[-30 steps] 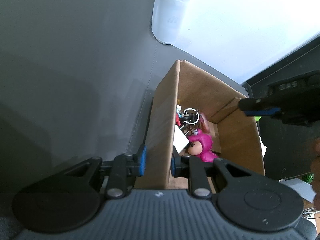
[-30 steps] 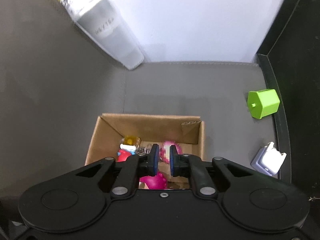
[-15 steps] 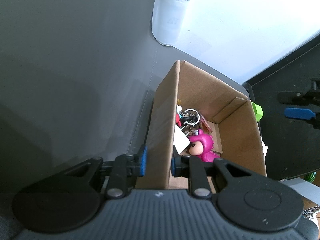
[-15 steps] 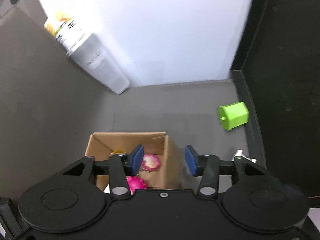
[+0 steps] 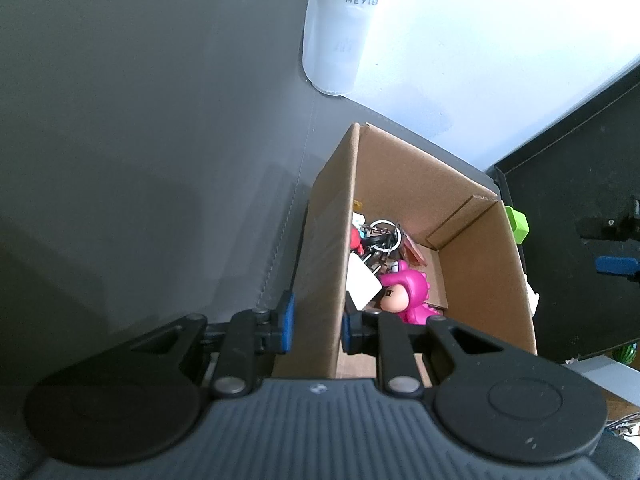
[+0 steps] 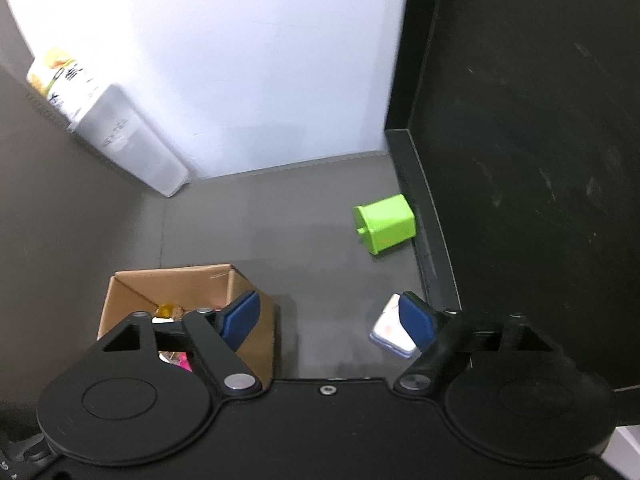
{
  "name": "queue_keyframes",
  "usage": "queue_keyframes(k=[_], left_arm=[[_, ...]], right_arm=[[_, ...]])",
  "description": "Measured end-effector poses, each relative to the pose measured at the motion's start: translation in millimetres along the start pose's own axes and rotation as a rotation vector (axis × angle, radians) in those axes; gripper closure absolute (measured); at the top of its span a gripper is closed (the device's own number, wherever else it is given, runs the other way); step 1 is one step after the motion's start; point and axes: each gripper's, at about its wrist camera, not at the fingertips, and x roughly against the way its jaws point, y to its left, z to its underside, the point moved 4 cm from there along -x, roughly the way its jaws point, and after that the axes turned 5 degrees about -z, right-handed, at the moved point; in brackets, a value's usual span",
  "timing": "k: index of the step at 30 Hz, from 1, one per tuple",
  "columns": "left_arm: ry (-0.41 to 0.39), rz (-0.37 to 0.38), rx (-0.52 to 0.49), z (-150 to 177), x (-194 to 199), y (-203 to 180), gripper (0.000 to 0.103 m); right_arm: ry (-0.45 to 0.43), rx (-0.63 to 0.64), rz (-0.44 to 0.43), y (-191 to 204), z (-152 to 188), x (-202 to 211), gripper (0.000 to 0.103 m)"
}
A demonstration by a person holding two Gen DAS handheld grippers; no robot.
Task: Organize rigid objects
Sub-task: 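Move the right tool to the white-and-blue charger block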
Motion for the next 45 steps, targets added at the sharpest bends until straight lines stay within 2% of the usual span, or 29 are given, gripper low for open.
queue_keyframes(k=[8,16,24,27,32,39,41,45], left_arm=[[-0.003,-0.012,-0.007,1,-1,-1,0.082],[-0.004,-0.016,-0.010,2,-3,-3,0.082],[-0.003,-0.015,-0.009,2,-3,-3,0.082],[-0.002,-0.013,-0.008,3,-4,-3,0.082],[0.000,-0.011,-0.006,3,-5,-3,0.082],[0.003,-0.008,-0.002,3,-5,-2,0.082],[0.004,-0.008,-0.002,3,-5,-2,0.082],[0.004,-0.008,-0.001,3,-5,-2,0.082]], right_arm=[[0.050,-0.093,0.093,-25,12,-28,0.023],[0.049,-0.149,0.180,-37,22,-51,0.024],[0.074,-0.186,0.210,-44,26,-71,0.024],[0.088,-0.207,0.208,-47,25,-78,0.028],[0.109,-0.189,0.216,-47,21,-88,0.035],[0.135,-0.126,0.275,-42,21,-99,0.039],[0.125,-0.114,0.266,-40,21,-99,0.046],[0.124,-0.060,0.231,-28,18,-102,0.048]])
